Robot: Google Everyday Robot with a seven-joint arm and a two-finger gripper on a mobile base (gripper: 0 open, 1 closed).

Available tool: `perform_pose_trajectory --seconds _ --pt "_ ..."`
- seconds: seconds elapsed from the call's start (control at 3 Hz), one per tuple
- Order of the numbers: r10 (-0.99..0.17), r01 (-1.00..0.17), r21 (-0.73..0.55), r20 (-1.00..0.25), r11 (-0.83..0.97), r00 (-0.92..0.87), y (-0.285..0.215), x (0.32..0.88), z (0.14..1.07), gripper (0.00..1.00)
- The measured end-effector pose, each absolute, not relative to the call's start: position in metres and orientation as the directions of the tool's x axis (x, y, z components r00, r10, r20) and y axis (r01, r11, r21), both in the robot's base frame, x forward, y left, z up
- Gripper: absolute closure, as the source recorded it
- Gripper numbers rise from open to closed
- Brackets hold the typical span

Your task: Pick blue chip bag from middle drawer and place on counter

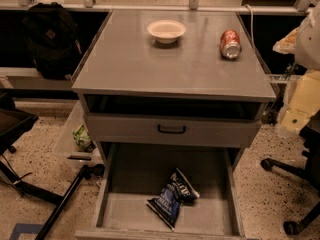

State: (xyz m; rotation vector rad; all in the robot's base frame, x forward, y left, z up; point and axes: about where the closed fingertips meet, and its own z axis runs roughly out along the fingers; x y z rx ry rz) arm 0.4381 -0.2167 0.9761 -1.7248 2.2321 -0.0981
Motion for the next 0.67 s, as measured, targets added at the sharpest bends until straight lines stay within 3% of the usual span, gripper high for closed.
perform_pose_trajectory --seconds 0.67 --pt "-0.946 -0.943 -0.211 -0.253 0.257 -0.201 -0.222 0.433 0.949 0.00"
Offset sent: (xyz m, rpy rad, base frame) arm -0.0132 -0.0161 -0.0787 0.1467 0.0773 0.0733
